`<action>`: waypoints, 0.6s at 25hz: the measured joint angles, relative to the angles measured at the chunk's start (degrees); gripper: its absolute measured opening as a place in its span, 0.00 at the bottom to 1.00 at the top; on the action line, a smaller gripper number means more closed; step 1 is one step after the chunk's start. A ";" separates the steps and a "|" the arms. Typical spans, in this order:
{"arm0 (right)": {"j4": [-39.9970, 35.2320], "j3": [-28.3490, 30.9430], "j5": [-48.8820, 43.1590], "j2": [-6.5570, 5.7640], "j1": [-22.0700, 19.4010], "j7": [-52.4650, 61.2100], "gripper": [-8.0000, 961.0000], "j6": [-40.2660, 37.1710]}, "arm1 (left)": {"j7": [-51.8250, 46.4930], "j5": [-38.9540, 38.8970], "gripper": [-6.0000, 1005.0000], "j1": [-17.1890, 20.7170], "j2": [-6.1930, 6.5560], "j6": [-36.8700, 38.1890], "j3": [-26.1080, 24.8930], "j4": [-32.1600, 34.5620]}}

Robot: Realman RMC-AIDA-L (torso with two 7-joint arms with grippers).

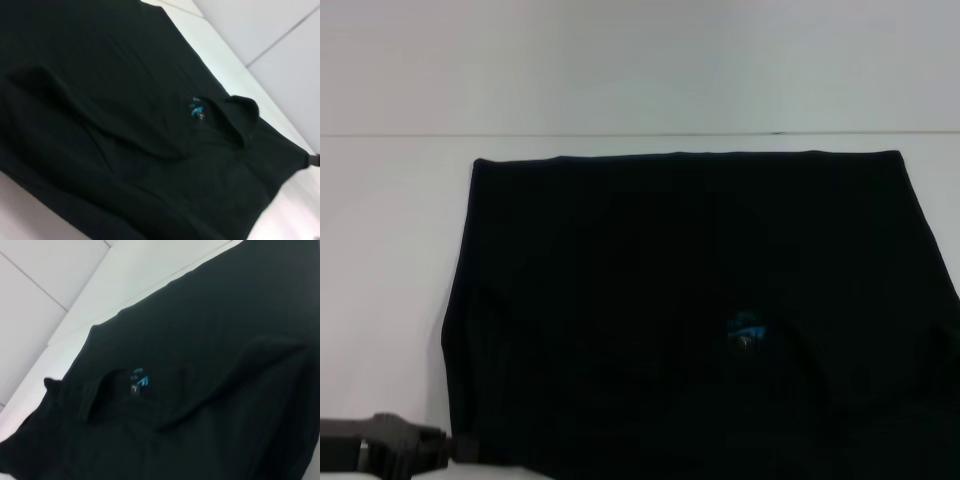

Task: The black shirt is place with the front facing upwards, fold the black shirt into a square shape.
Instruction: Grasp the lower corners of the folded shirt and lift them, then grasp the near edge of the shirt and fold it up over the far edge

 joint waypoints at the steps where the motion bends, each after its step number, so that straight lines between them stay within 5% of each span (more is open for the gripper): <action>1: -0.07 0.58 -0.04 -0.05 -0.46 -0.21 0.05 -0.42 | 0.14 0.36 0.03 0.32 -0.09 0.81 0.00 0.00; 15: -0.30 4.02 -1.54 -1.44 2.56 0.32 0.05 -1.98 | -0.45 0.57 0.04 -1.13 -0.02 2.27 -2.30 -0.41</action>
